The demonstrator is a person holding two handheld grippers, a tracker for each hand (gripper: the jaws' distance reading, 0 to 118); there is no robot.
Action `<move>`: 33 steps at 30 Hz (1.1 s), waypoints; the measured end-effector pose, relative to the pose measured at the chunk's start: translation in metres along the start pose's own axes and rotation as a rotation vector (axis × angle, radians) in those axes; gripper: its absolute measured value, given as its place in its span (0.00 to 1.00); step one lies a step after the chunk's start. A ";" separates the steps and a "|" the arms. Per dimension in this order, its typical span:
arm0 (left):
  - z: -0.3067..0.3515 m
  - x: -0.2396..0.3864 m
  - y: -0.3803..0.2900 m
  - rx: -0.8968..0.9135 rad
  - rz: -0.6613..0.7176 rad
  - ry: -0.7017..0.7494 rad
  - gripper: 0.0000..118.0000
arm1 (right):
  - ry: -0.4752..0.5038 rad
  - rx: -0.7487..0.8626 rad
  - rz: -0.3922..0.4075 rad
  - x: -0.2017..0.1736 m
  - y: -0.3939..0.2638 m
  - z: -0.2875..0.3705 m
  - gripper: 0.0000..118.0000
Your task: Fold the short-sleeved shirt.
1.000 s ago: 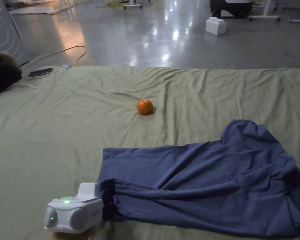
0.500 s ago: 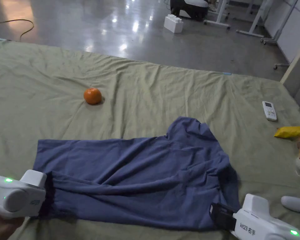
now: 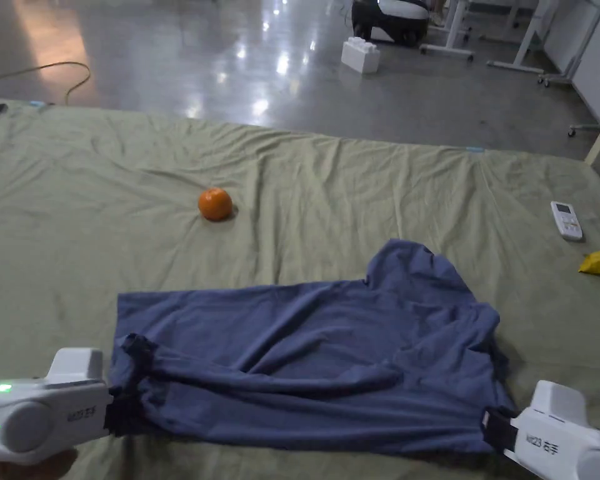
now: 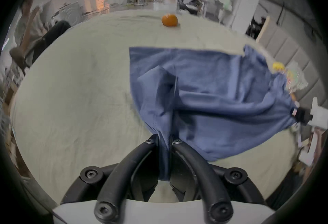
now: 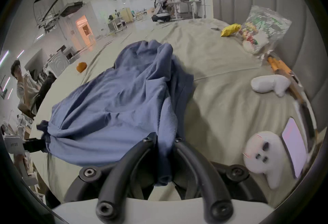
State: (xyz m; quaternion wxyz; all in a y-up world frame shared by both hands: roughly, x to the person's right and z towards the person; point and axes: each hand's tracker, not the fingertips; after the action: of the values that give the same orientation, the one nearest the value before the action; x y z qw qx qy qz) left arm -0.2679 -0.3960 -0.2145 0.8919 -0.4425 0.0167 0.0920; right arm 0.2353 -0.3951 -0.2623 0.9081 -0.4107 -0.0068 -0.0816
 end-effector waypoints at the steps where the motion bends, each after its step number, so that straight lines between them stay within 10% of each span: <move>1: 0.016 -0.003 -0.004 0.056 -0.005 -0.018 0.09 | 0.008 0.023 0.006 -0.003 -0.004 0.018 0.11; 15: 0.064 -0.044 -0.125 -0.052 0.011 -0.063 0.16 | 0.009 -0.046 0.002 0.010 -0.125 0.107 0.13; 19: 0.074 -0.048 -0.121 -0.019 0.116 -0.023 0.67 | 0.003 -0.095 0.037 0.019 -0.132 0.105 0.75; 25: 0.140 -0.040 -0.120 0.131 -0.036 0.152 0.67 | 0.054 0.109 -0.094 0.046 -0.122 0.158 0.72; 33: 0.279 0.019 -0.121 0.665 -0.145 0.134 0.67 | 0.133 0.539 0.065 0.005 -0.084 0.273 0.72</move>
State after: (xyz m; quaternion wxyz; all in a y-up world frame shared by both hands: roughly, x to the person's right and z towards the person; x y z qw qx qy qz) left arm -0.2423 -0.2433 0.0481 0.9884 -0.1327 0.0729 -0.0113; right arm 0.2421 -0.2468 -0.0182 0.9852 -0.1481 0.0443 -0.0745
